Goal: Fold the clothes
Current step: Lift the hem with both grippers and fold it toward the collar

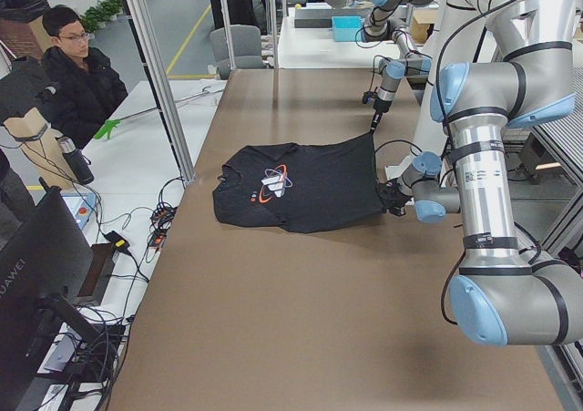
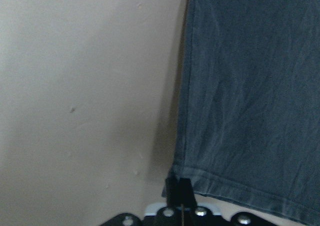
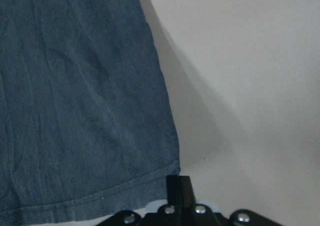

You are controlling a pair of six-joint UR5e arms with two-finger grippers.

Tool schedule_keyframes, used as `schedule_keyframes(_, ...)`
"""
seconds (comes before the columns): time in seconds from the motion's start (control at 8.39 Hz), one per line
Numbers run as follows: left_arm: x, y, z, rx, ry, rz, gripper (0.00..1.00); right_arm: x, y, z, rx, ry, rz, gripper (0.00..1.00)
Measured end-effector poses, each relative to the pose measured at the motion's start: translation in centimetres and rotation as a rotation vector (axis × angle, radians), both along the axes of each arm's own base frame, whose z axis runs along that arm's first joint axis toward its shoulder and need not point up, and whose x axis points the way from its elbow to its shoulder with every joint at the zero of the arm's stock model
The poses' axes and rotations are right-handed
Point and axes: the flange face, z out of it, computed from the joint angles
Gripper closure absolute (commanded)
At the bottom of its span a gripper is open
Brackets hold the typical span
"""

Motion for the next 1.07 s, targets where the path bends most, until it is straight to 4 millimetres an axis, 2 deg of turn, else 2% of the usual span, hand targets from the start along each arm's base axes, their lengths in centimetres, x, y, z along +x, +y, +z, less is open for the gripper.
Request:
schedule_keyframes(0.12,-0.6,-1.1,-0.3,-0.01,0.007,0.002,1.0,0.5,-1.9,-0.4,0.018,0.005,-0.024,1.0)
schedule_keyframes(0.36,-2.4,-5.7,-1.1,-0.002,0.023,-0.005,1.0,1.8,-8.1,-1.2,0.02,0.026,-0.062,1.0)
schedule_keyframes(0.48,-2.4,-9.2,-1.0,0.023,0.02,-0.013,1.0,2.0,-11.9,-2.3,0.013,0.045,-0.064,1.0)
schedule_keyframes(0.6,-1.5,-13.9,-0.6,0.044,0.008,-0.027,1.0,2.0,-15.8,-3.6,0.016,0.075,-0.064,1.0)
schedule_keyframes(0.72,-0.6,-18.8,-0.4,0.058,-0.004,-0.044,1.0,2.2,-19.2,-4.3,0.03,0.109,-0.068,1.0)
schedule_keyframes(0.83,-0.6,-23.8,-0.2,0.065,-0.017,-0.061,1.0,2.7,-22.7,-4.4,0.051,0.146,-0.067,1.0)
schedule_keyframes(0.95,-1.7,-28.0,-0.3,0.066,-0.022,-0.075,1.0,3.6,-26.0,-4.3,0.073,0.18,-0.06,1.0)
schedule_keyframes(1.07,-3.4,-30.8,-0.4,0.064,-0.018,-0.084,1.0,4.5,-28.5,-4.6,0.088,0.197,-0.045,1.0)
